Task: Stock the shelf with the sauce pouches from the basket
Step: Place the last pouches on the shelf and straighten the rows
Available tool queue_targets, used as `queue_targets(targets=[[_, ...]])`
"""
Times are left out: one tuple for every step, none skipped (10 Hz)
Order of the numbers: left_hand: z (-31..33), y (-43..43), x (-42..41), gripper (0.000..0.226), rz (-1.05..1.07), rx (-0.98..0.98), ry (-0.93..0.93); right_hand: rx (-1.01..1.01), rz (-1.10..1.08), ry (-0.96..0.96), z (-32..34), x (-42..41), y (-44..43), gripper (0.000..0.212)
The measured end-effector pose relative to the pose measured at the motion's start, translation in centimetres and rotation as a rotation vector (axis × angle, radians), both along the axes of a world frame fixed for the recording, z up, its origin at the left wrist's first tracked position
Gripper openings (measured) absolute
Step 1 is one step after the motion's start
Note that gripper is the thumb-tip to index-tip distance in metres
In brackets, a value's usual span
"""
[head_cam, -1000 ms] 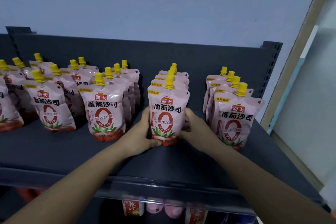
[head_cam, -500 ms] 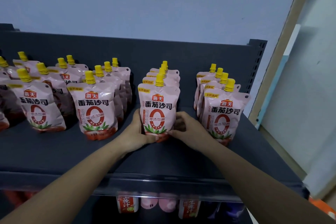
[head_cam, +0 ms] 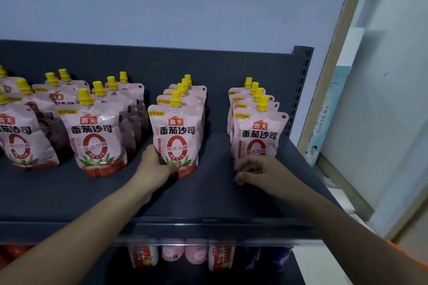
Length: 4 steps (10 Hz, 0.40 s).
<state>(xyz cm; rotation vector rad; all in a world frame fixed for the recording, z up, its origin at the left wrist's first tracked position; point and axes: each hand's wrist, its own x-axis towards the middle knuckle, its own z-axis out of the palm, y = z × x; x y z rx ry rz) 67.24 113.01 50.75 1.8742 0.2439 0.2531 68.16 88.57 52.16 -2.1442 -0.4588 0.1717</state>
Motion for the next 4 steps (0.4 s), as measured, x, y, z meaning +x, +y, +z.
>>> queue_targets(targets=[[0.63,-0.02,0.09,0.047,-0.055,-0.006,0.002,0.013,-0.014,0.006,-0.28,0.22,-0.83,0.014],[0.55,0.60,0.33,0.052,-0.085,-0.007,0.034,0.053,-0.013,0.029,-0.33,0.57,-1.02,0.015],[0.25,0.81,0.08,0.054,-0.105,0.008,0.027,0.096,0.012,0.058,-0.40,1.01,-1.41,0.014],[0.07,0.81,-0.61,0.056,-0.078,0.038,0.017,0.099,0.027,0.063,-0.30,0.86,-1.42,0.015]])
